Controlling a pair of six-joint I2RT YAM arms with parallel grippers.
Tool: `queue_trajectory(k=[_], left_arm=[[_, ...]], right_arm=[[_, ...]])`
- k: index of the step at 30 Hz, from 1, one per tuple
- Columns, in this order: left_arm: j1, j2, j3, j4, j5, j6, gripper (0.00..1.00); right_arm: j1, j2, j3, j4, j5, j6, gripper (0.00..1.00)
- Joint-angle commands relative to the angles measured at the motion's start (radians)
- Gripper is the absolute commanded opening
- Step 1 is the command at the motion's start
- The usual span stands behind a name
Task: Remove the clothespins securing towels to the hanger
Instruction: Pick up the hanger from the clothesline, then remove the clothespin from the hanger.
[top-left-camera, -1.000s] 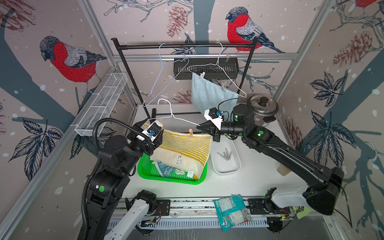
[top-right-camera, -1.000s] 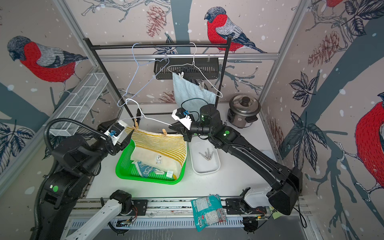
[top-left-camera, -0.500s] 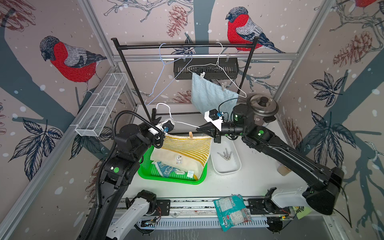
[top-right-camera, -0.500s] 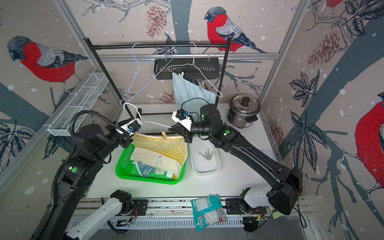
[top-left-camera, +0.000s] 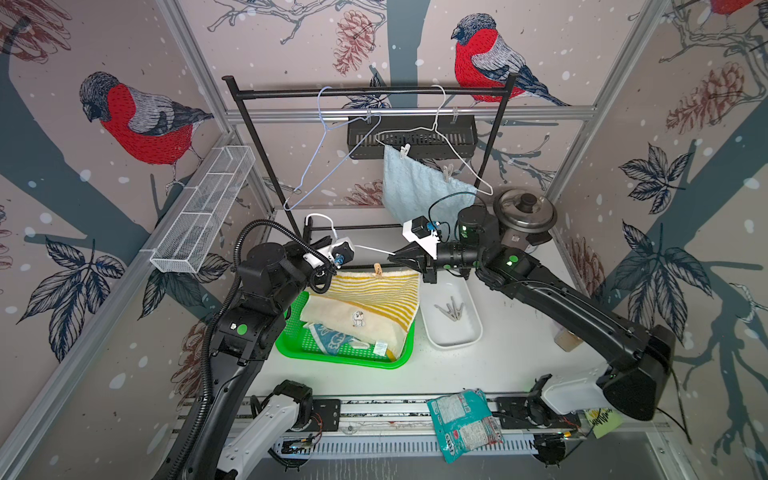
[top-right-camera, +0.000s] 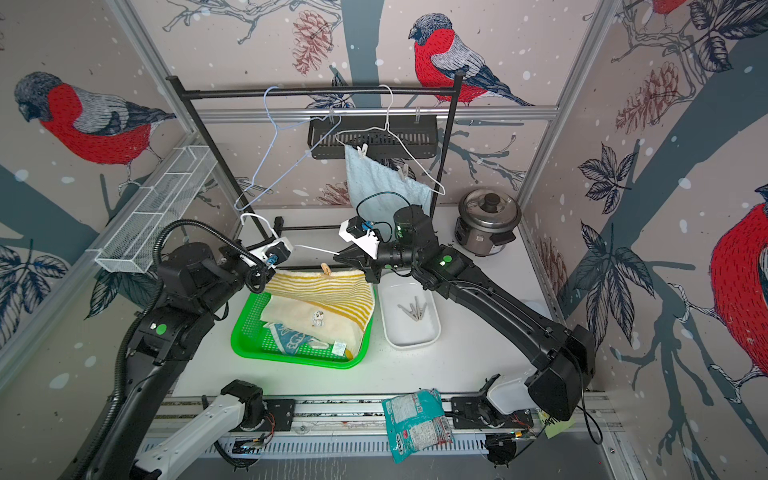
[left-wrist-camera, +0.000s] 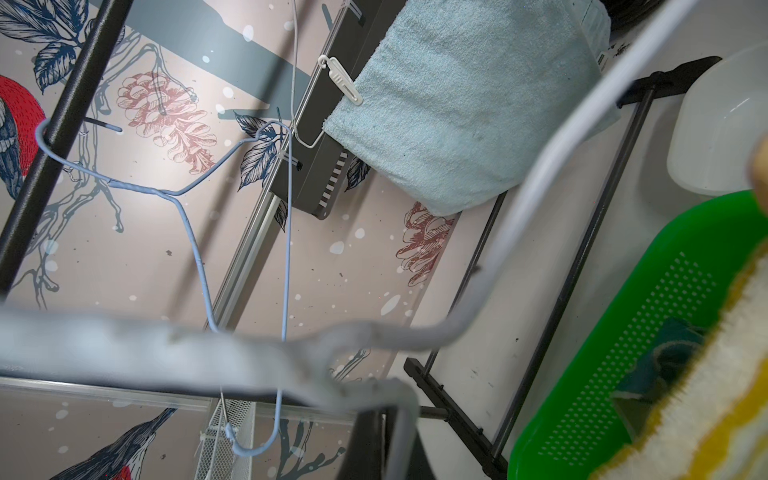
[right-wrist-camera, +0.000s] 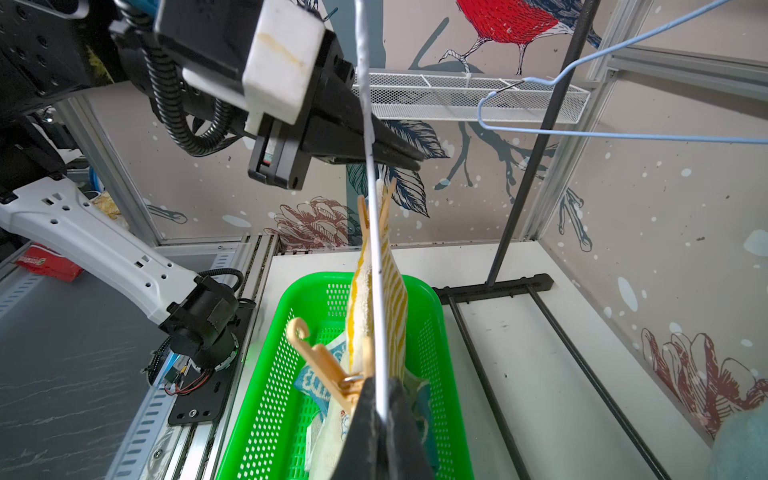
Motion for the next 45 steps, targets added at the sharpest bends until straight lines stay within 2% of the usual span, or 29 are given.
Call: queue_trajectory(k=[1,3,8,12,17,21,24,34,45], left_arm=[[0.009,-0.009,-0.004,0.035,0.016,0.025,0.00],[0.011,-0.012,-0.007,0.023,0.014,0.033,0.00],[0.012,-0.020,-0.021,0.001,-0.009,0.056,0.00],[0.012,-0.028,-0.023,-0.006,-0.004,0.058,0.00],[0.012,-0.023,-0.013,-0.015,0.012,0.050,0.00],[0.012,-0.026,-0.008,-0.019,0.022,0.043,0.00],[0.012,-0.028,-0.007,-0.022,0.027,0.042,0.00],[0.012,-0.034,-0.005,-0.033,0.046,0.050,0.00],[0.011,-0.036,-0.007,-0.029,0.060,0.052,0.00]], right_arm=[[-0.002,0.003,0.022,0.025,0.001,0.002,0.15],[-0.002,-0.004,0.035,0.006,0.017,0.001,0.31],[0.008,-0.064,0.050,-0.056,0.113,-0.033,0.56],[0.070,-0.128,0.035,-0.116,0.238,-0.110,0.65],[0.232,-0.158,-0.065,-0.115,0.468,-0.286,0.74],[0.298,-0.123,-0.108,-0.077,0.624,-0.347,0.77],[0.312,-0.082,-0.111,-0.040,0.690,-0.341,0.77],[0.292,-0.017,-0.116,0.089,0.686,-0.271,0.82],[0.273,0.055,-0.085,0.127,0.610,-0.261,0.83]])
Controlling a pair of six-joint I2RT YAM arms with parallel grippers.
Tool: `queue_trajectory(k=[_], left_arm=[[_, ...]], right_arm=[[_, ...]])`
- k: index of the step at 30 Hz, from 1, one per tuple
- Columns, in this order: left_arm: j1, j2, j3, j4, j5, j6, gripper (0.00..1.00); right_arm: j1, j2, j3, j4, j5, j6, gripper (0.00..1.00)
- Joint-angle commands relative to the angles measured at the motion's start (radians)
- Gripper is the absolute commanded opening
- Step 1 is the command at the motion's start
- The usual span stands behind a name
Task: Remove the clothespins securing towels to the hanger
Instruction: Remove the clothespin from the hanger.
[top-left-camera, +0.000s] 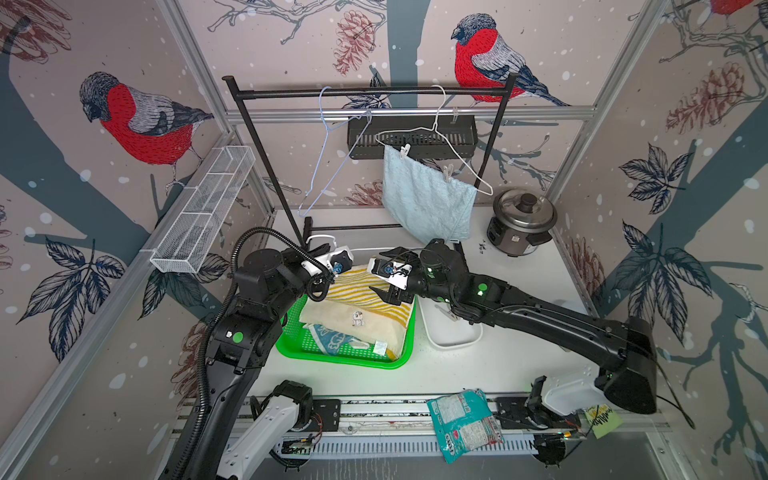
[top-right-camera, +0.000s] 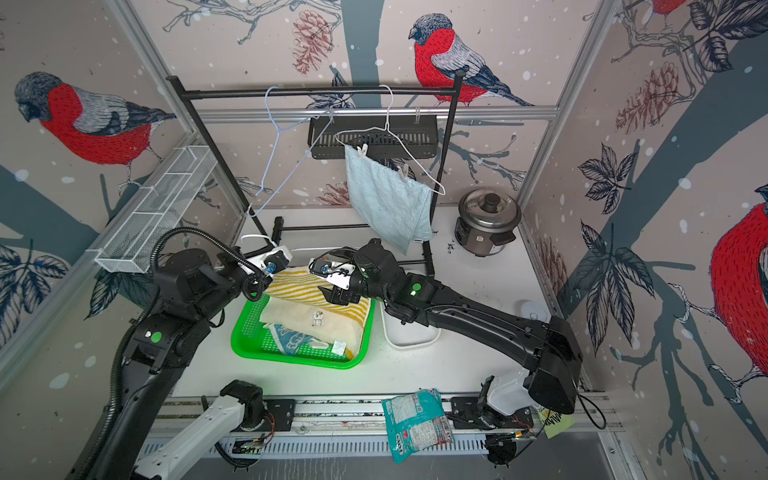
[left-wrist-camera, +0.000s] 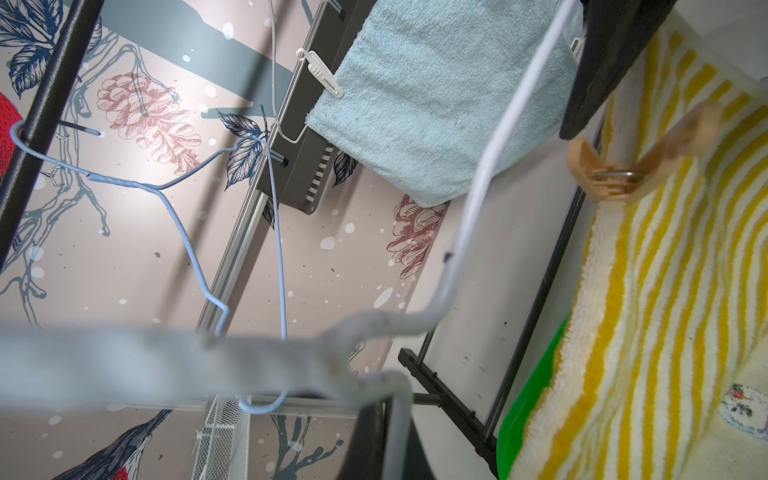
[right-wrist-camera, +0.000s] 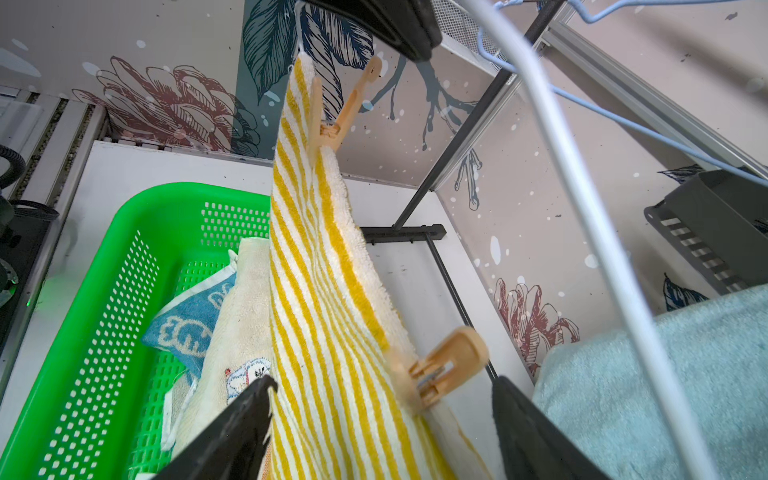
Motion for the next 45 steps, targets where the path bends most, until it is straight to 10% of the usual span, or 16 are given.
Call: queue_trajectory(k=[1,45], left_arm=[[0.000,-0.002,0.008,0.026,0.033,0.014,0.00],[0.000,0.003,0.000,0.040,0.022,-0.003,0.00]], right_arm=[[-0.002,0.017,0.017,0.056,-0.044,0.017,0.83],[0.001,0.024,0.063,-0.011,-0.030,-0.114,0.17]])
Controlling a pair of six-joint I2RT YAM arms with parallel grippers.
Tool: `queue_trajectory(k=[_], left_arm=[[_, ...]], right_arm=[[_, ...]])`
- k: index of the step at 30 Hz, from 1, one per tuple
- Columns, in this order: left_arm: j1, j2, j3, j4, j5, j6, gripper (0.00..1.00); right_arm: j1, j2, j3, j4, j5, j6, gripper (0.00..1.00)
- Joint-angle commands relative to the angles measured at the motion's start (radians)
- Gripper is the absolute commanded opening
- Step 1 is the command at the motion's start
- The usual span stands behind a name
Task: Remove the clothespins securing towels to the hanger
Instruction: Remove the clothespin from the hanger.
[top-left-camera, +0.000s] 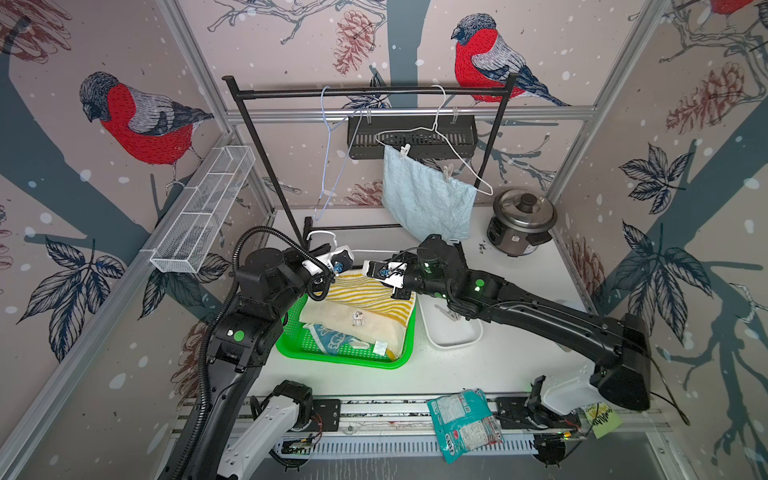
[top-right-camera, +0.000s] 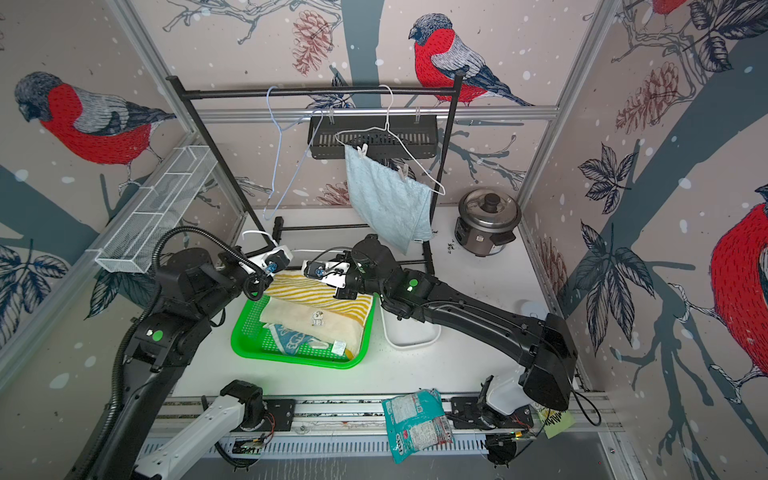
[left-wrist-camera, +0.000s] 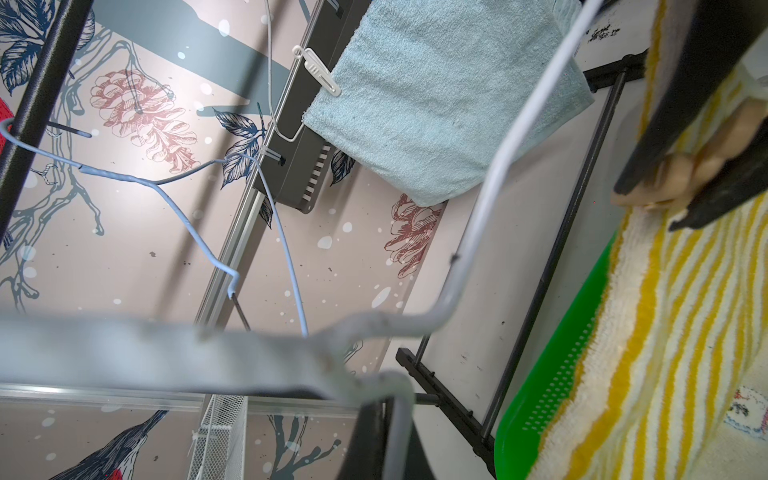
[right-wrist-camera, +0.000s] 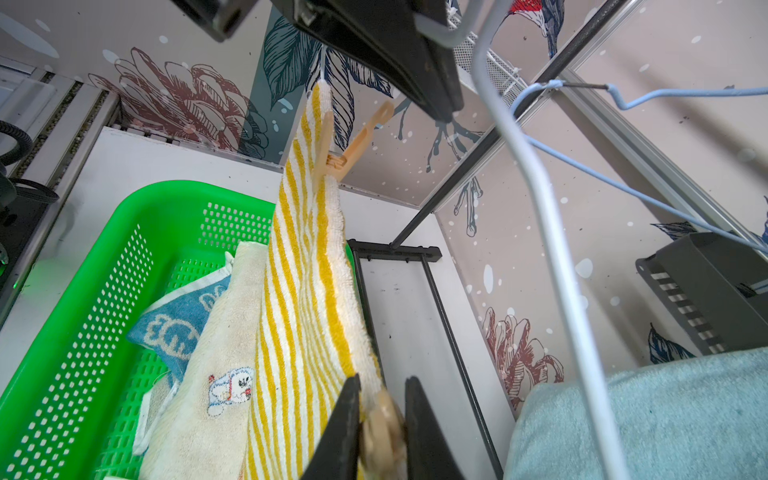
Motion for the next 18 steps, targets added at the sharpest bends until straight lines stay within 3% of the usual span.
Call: queue_trajectory(k=[1,18], left_arm=[[0.000,-0.003,0.001,0.040,0.024,0.000,0.00],[0.000,-0.003,-0.009,0.037,0.036,-0.015,0.00]], right_arm=[[0.004,0.001,0.011,0.010,0.011,-0.004,0.16],[0.028,-0.079,0.022,0.045,0.074,0.052,0.12]])
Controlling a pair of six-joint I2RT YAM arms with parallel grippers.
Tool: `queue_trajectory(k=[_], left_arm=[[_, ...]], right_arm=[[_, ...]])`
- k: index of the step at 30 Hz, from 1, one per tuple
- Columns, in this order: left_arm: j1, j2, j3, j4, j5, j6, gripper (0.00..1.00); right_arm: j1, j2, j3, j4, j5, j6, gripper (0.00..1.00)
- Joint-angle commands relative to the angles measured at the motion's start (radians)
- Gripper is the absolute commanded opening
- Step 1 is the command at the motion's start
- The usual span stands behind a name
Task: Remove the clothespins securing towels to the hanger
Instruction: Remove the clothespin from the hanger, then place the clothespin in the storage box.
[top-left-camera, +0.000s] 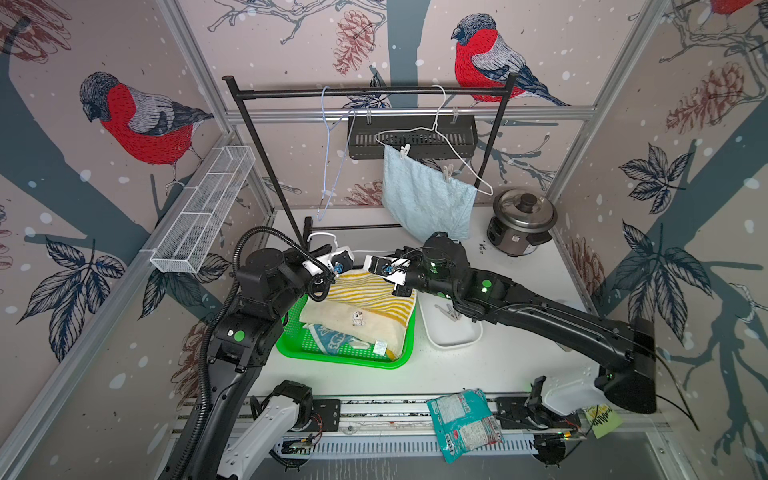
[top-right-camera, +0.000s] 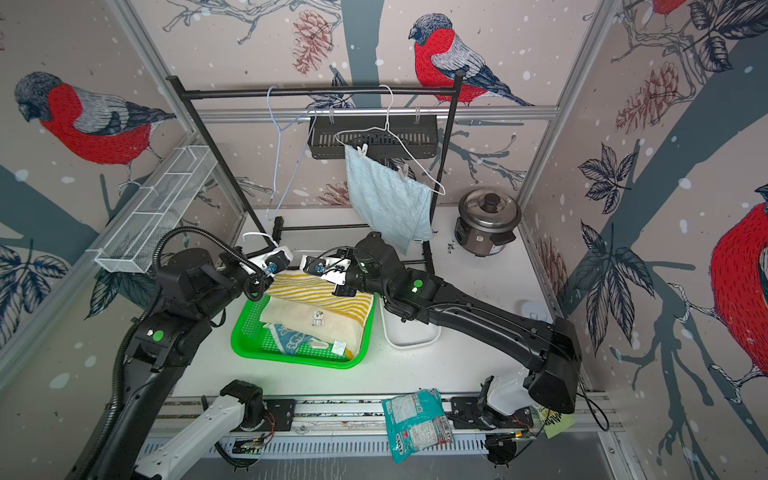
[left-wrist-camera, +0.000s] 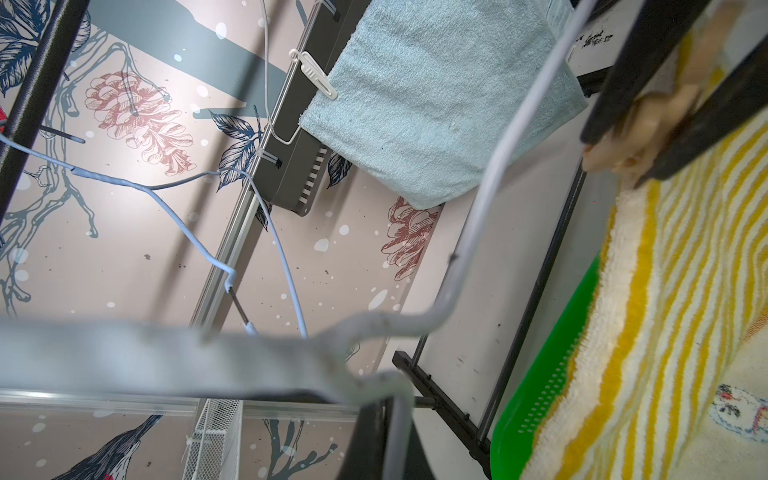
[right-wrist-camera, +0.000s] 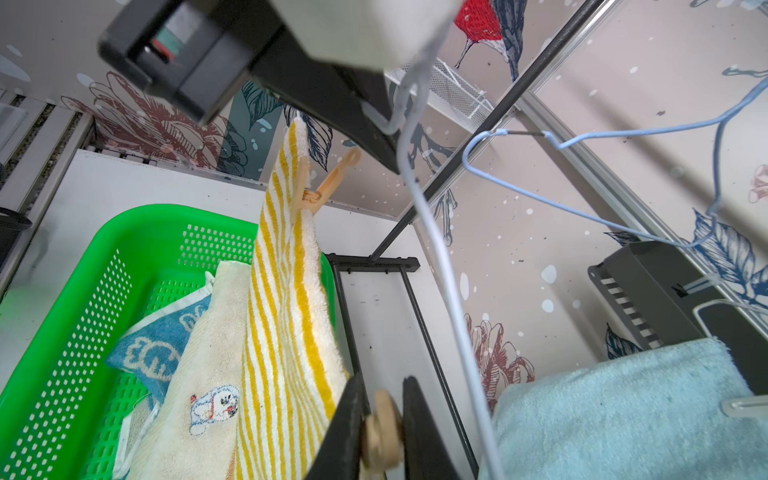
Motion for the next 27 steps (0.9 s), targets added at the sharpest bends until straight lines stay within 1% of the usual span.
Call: queue_trajectory(k=[1,5,8,11,18,21,27], left_arm=[[0.000,-0.002,-0.006,0.039,0.020,-0.011,0.00],[0.000,-0.006,-0.018,0.055,0.033,-0.029,0.00],[0.001,-0.007,-0.024,0.061,0.042,-0.041,0.00],[0.000,-0.006,-0.026,0.061,0.024,-0.045,0.00],[0.001,-0.026,-0.048,0.055,0.017,-0.075,0.00],[0.000,-0.034,-0.061,0.063,0.014,-0.082,0.00],[0.000,-0.042,-0.066,0.066,-0.006,-0.081,0.00]], right_arm=[[0.008,-0.044,-0.011,0.042,0.010,0.044,0.12],[0.019,-0.107,-0.035,0.014,0.008,0.086,0.12],[0.026,-0.157,-0.052,-0.037,0.042,0.117,0.10],[0.027,-0.226,-0.085,-0.079,0.070,0.173,0.09],[0.023,-0.380,-0.201,-0.160,0.204,0.351,0.10],[-0.005,-0.423,-0.260,-0.198,0.226,0.437,0.10],[-0.109,-0.512,-0.422,-0.206,0.224,0.611,0.10]])
